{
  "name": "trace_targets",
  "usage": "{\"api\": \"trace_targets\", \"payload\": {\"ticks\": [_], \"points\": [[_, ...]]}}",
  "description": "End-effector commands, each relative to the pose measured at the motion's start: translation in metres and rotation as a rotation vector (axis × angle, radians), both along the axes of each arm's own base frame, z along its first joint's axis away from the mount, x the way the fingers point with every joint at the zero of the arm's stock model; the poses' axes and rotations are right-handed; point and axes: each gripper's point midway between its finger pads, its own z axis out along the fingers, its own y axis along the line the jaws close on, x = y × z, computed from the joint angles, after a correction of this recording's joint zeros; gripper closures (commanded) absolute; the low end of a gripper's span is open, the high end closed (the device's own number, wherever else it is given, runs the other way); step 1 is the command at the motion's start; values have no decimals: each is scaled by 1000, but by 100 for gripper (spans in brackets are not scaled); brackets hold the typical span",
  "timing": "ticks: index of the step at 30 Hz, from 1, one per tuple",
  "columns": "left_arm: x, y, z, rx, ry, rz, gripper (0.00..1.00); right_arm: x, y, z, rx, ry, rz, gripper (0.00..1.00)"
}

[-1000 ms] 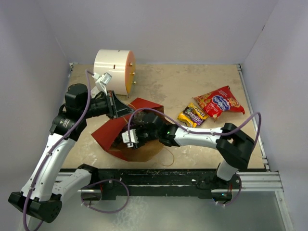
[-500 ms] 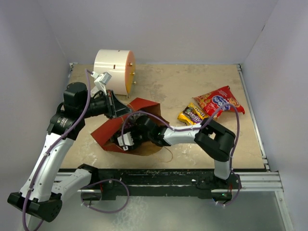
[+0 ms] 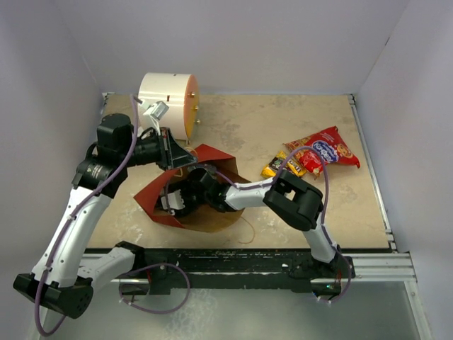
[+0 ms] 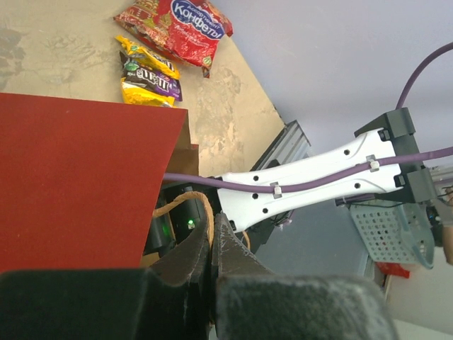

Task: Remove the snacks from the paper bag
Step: Take out the snack from the paper bag.

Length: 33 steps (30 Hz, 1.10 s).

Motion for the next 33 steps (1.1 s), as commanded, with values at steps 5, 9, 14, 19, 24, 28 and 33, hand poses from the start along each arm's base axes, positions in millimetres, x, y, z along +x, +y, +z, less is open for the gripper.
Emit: {"api": "trace_targets", "payload": {"ticks": [5, 9, 14, 19, 24, 28, 33], "points": [[4, -4, 15, 20, -99, -71, 100, 33, 10, -4, 4, -41, -92, 32], [5, -5, 12, 27, -90, -79, 100, 40, 8, -12, -11, -23, -114, 37], [6, -5, 13, 31, -96, -81, 100, 47, 8, -15, -29, -20, -138, 45], [7, -1, 12, 50, -96, -42, 100, 48, 9, -9, -26, -20, -129, 56], [12, 5, 5, 81, -85, 5, 100, 46, 10, 5, -11, -20, -121, 68], [17, 9, 3, 102, -83, 45, 100, 46, 7, 24, 15, -32, -128, 74], [23, 12, 4, 109, -97, 78, 100, 39, 2, 46, 46, -16, -128, 80]]}}
